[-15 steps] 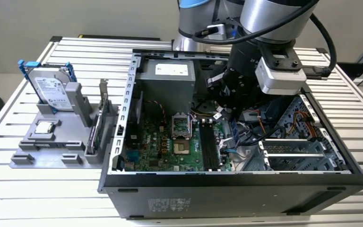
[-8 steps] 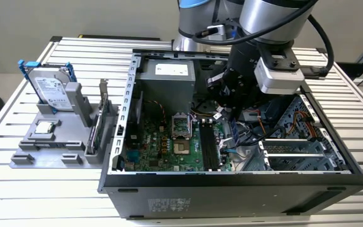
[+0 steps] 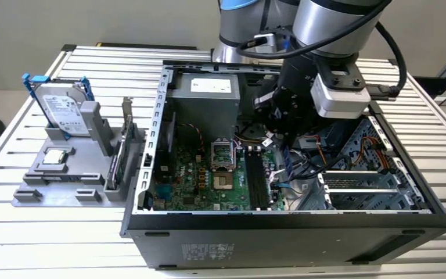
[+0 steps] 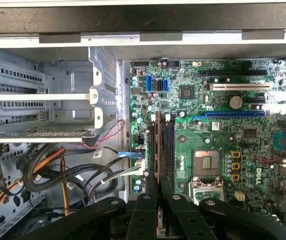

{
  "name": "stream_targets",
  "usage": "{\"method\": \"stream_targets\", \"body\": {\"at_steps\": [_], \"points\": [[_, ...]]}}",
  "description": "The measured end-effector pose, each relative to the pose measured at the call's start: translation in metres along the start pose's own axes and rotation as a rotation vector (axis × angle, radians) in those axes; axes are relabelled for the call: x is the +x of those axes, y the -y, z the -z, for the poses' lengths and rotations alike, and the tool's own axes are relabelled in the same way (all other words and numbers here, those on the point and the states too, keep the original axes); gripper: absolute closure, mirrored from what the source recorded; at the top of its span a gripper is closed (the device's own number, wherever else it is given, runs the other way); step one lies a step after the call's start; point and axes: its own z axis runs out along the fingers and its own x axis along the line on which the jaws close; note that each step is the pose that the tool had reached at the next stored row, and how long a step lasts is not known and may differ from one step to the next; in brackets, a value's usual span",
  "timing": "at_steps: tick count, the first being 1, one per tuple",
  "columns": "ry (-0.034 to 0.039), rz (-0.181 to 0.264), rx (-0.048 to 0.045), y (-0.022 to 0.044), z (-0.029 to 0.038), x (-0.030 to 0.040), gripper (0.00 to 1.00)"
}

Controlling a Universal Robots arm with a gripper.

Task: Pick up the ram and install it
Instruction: 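Insert the ram into the slot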

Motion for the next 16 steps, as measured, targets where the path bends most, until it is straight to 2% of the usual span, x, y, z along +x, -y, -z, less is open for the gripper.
{"method": "stream_targets", "body": {"at_steps": [16], "points": [[0.0,0.0,-0.0006,0.0006,-0.0101,-0.0001,1.0]]}}
